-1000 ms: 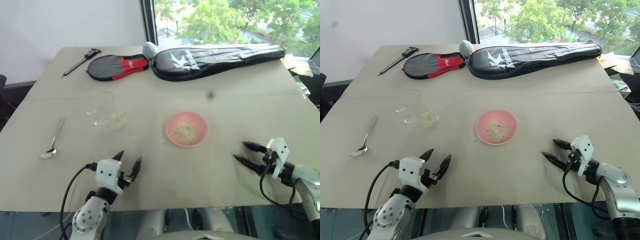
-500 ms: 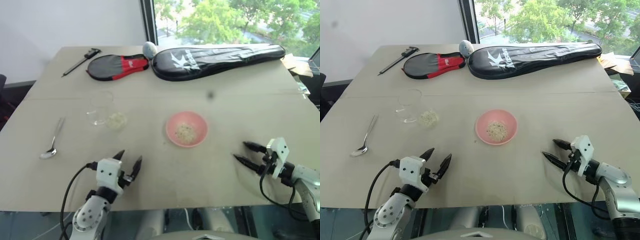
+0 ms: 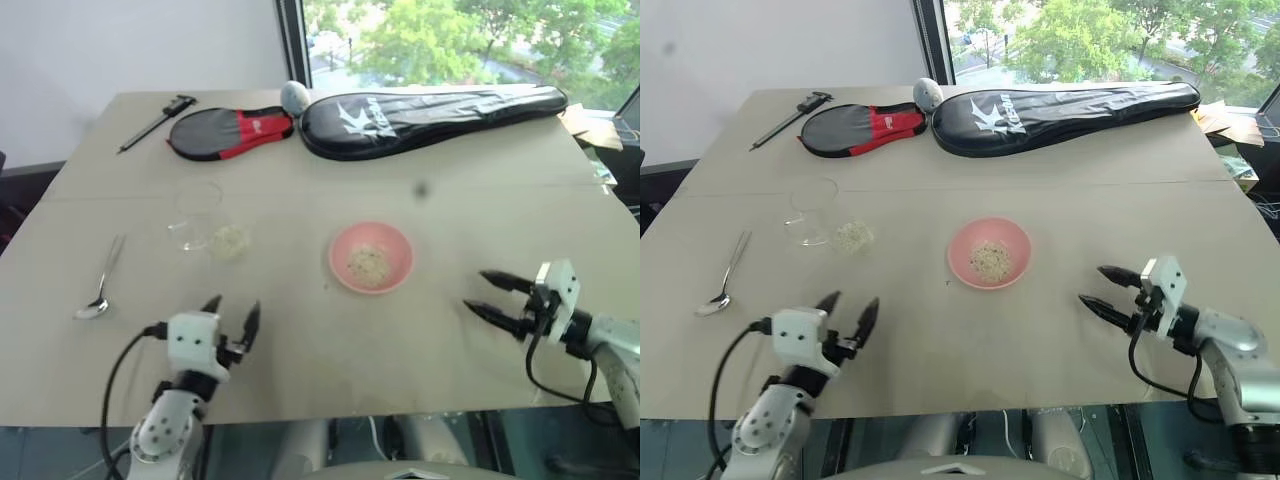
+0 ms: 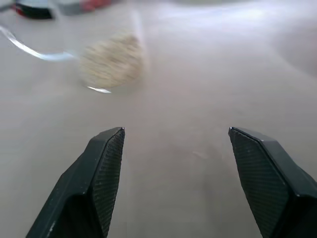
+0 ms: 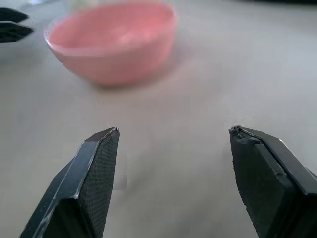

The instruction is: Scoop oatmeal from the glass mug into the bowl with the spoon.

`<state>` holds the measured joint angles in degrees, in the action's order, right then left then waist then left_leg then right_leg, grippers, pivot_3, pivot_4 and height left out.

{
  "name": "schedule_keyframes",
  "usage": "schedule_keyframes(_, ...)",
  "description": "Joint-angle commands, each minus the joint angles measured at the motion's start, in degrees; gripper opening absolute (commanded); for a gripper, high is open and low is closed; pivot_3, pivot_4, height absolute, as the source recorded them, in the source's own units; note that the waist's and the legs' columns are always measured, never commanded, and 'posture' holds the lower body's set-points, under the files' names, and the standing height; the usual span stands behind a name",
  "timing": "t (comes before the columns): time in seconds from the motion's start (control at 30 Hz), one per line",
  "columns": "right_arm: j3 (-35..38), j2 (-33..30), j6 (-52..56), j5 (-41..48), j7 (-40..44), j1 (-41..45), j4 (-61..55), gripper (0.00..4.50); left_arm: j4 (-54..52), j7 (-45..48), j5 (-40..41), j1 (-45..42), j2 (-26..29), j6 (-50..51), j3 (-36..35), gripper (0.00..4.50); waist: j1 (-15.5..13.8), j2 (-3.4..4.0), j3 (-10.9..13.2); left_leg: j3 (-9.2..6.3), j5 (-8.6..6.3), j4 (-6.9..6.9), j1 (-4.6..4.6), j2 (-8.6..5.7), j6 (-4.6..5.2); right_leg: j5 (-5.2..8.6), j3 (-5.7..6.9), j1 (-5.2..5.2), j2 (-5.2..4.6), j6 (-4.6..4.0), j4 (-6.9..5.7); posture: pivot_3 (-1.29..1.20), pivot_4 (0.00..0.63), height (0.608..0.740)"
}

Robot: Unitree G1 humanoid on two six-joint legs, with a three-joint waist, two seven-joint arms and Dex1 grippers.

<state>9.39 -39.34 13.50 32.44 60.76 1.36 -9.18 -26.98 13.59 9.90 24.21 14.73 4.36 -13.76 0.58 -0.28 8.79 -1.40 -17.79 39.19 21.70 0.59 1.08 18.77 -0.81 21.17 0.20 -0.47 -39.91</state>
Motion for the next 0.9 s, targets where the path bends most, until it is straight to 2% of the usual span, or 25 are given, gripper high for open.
schedule_keyframes(0.03,0.9,-2.5,8.0,7.6,0.4,4.1,-8.1,3.54,-3.7,-2.6,1.8,-1.1,2.5,4.7,-8.1,3.43,0.1,-0.06,0.1,-0.01,0.00,0.00,0.03,0.00,0.00,0.00,0.01,0.03,0.00,0.00,-0.01,0.00,0.150,0.740)
schedule_keyframes(0.17,-2.2,-4.2,15.4,12.7,0.3,12.6,-14.4,3.54,-4.6,-4.8,8.2,-4.5,5.5,14.0,-18.4,3.43,0.1,-0.18,0.2,-0.01,0.00,0.00,0.20,0.00,0.00,0.00,0.03,0.18,0.00,0.00,0.02,0.00,0.150,0.740)
schedule_keyframes(0.27,-4.0,-3.2,18.5,14.8,-0.9,17.6,-16.6,3.54,-4.3,-5.4,12.3,-6.1,8.3,20.6,-24.6,3.43,-0.1,-0.33,0.2,-0.10,0.01,0.01,0.19,0.00,-0.01,0.00,0.12,0.20,0.00,0.00,0.01,0.00,0.150,0.740)
schedule_keyframes(0.43,-5.4,-2.0,21.0,16.5,-2.2,21.0,-18.4,3.54,0.9,-5.3,15.9,-8.5,13.5,29.1,-31.1,3.43,-0.5,-0.47,0.3,-0.10,0.01,0.03,0.34,-0.02,-0.02,0.00,0.13,0.30,-0.07,0.00,0.09,0.00,0.150,0.740)
schedule_keyframes(0.63,-6.1,-1.6,23.5,18.7,-3.6,22.8,-20.6,3.54,14.4,2.4,14.8,-11.7,23.9,32.1,-29.3,3.43,-0.5,-0.47,0.3,-0.11,0.02,0.03,0.30,-0.02,-0.03,0.00,0.14,0.32,-0.08,0.00,0.02,0.00,0.150,0.740)
schedule_keyframes(0.9,-5.8,-0.8,24.2,19.3,-5.8,23.6,-21.3,3.54,39.4,14.1,10.3,-21.4,35.8,24.9,-23.0,3.43,-0.2,-0.48,0.3,-0.10,0.03,0.00,0.37,-0.04,-0.06,0.00,0.15,0.42,-0.17,0.00,0.05,0.00,0.150,0.740)
